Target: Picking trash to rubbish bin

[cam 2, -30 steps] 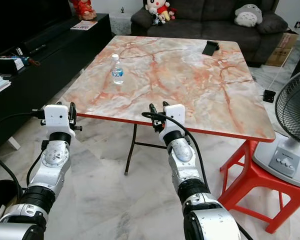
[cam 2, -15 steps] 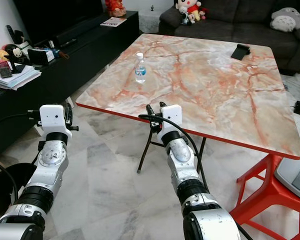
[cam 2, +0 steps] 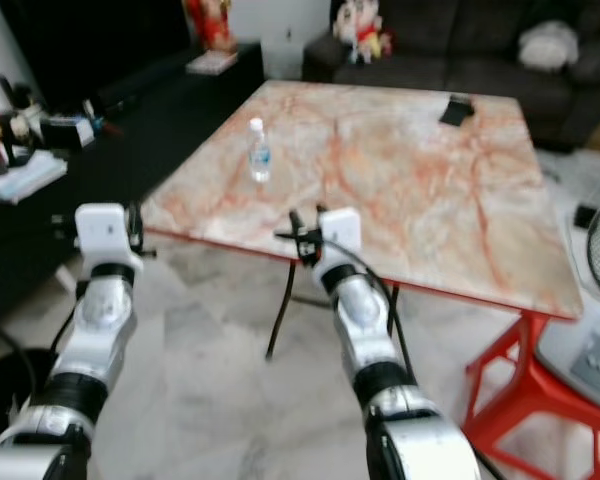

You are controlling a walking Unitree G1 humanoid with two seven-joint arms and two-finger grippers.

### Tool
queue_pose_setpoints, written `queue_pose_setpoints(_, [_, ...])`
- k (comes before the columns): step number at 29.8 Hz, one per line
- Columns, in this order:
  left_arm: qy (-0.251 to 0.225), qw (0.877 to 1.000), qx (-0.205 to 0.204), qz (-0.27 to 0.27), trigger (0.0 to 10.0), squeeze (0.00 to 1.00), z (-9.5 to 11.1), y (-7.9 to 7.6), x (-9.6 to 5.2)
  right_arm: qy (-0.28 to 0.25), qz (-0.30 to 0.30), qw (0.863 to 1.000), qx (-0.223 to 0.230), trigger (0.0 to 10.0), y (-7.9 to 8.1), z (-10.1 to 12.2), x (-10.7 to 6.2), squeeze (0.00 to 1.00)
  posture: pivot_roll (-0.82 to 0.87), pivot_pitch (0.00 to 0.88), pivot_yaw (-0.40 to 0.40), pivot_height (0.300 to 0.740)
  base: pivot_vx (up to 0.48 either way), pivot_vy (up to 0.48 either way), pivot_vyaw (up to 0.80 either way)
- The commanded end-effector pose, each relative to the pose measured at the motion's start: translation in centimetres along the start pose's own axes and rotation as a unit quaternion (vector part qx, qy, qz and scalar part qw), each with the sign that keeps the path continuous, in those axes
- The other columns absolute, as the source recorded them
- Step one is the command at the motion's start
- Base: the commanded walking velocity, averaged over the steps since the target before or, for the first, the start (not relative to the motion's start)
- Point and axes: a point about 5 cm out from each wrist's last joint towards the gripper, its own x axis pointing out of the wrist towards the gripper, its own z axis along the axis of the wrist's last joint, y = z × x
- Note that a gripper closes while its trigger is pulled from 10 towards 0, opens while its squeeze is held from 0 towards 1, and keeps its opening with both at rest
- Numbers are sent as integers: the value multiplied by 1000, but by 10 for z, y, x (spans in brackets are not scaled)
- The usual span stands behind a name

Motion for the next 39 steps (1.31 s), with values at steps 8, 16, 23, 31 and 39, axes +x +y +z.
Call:
queue_pose_setpoints(8, [6, 1000, -4, -22, 10000, 0, 0, -6, -2, -4, -1, 1000, 7, 10000, 3, 2, 1, 0, 38, 23, 18, 740, 0, 41, 0])
queue_pose_setpoints(16, [10, 1000, -2, -28, 10000, 0, -1, -6, -1, -1, -2, 1000, 8, 10000, 3, 1, 1, 0, 38, 25, 19, 740, 0, 367, -300])
queue_pose_setpoints(23, [6, 999, 4, -33, 10000, 0, 0, -6, -1, -4, -8, 1000, 7, 10000, 2, 1, 0, 0, 40, 28, 19, 740, 0, 213, 0])
queue_pose_setpoints(31, [-13, 999, -4, -39, 10000, 0, 9, -10, 1, -7, -12, 1000, 11, 10000, 2, 3, 1, 0, 39, 28, 22, 740, 0, 0, 0])
queue_pose_setpoints(39, [-19, 999, -3, -36, 10000, 0, 15, -8, 5, -6, -15, 1000, 21, 10000, 1, 4, 4, 0, 39, 25, 28, 740, 174, 0, -352])
